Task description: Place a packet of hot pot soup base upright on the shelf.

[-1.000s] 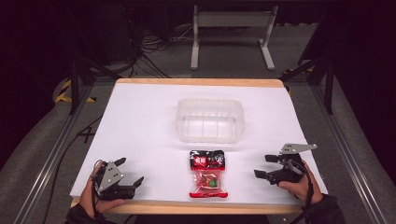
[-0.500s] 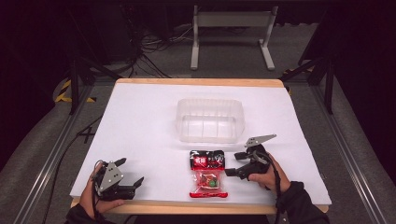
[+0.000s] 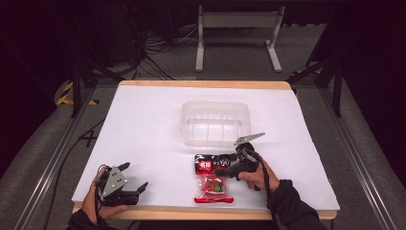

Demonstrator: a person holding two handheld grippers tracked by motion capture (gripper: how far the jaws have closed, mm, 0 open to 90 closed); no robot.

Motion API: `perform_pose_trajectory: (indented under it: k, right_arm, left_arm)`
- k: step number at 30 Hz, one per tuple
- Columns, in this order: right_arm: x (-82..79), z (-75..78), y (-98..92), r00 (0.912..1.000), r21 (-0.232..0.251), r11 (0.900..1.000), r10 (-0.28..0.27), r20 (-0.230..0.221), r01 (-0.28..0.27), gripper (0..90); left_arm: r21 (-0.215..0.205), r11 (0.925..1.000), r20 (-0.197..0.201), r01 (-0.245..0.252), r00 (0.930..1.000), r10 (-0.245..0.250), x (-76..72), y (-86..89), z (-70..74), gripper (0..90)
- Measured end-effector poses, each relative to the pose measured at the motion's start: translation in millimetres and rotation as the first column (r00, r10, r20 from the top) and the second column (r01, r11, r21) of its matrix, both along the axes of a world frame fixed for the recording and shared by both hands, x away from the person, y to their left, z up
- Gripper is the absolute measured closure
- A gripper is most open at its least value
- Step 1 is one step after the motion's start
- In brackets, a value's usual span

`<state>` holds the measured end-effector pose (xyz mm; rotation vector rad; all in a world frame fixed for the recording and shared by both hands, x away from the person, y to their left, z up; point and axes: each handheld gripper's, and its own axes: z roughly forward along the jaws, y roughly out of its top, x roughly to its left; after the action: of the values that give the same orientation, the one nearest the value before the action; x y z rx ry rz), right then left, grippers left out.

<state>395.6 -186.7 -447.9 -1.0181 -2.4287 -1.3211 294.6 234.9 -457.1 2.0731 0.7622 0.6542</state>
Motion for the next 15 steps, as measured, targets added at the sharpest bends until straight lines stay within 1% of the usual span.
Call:
perform_pose_trajectory:
  k: [1,3,4,5,6,7,8,9,12,13,14,15]
  right_arm:
    - [0.5,-0.3,2.2,1.0,0.003,1.0,0.006,0.0,-0.006,3.0]
    - [1.2,-0.7,6.6,0.9998,-0.001,1.0,0.016,0.013,-0.016,3.7]
    - [1.2,-0.8,8.4,0.9993,-0.006,1.0,0.03,0.021,-0.03,5.5]
    - [0.6,-0.3,10.0,0.998,-0.029,0.999,0.046,0.044,-0.045,8.0]
    - [0.6,-0.3,10.0,0.998,-0.029,0.999,0.046,0.044,-0.045,8.0]
    - [-0.3,0.7,11.8,0.9961,-0.055,0.997,0.055,0.068,-0.052,9.5]
    - [-2.2,1.7,15.7,0.9926,-0.093,0.994,0.068,0.101,-0.059,12.6]
    - [-3.4,2.2,17.7,0.9901,-0.115,0.992,0.068,0.123,-0.054,14.6]
    - [-6.5,2.8,24.9,0.9816,-0.163,0.986,0.077,0.175,-0.048,21.5]
    - [-7.3,3.0,26.9,0.979,-0.174,0.983,0.084,0.186,-0.052,24.4]
    - [-7.9,2.9,28.3,0.9756,-0.181,0.982,0.087,0.201,-0.05,29.1]
    - [-8.8,3.2,29.6,0.9719,-0.197,0.979,0.091,0.217,-0.048,32.0]
  left_arm:
    - [0.001,1.0,0.0,0.001,1.0,-0.001,-0.1,0.0,-0.1,11.2]
    - [0.004,1.0,-0.002,0.001,1.0,-0.001,0.1,0.2,-0.2,11.2]
    - [0.004,1.0,-0.002,0.001,1.0,-0.001,0.4,0.0,-0.6,11.2]
    - [0.007,1.0,-0.002,0.004,1.0,-0.004,0.8,-0.3,-0.8,11.2]
    - [0.007,1.0,-0.002,0.004,1.0,-0.004,0.8,-0.3,-0.8,11.2]
    - [0.017,0.9998,-0.004,0.008,1.0,-0.008,0.8,-0.8,-1.1,11.2]
    - [0.015,0.9999,-0.006,0.008,0.9999,-0.008,0.6,-1.2,-1.3,11.3]
    - [0.015,0.9999,-0.006,0.008,0.9999,-0.008,0.7,-1.3,-1.3,11.3]
    - [0.016,0.9999,-0.005,0.006,1.0,-0.006,0.8,-0.7,-1.1,11.4]
    - [0.015,0.9999,-0.005,0.006,1.0,-0.006,0.7,-0.7,-1.1,11.4]
    - [0.019,0.9998,-0.004,0.009,1.0,-0.009,0.8,-0.5,-1.0,11.4]
    - [0.015,0.9999,-0.006,0.007,1.0,-0.007,0.6,-0.7,-1.3,11.4]
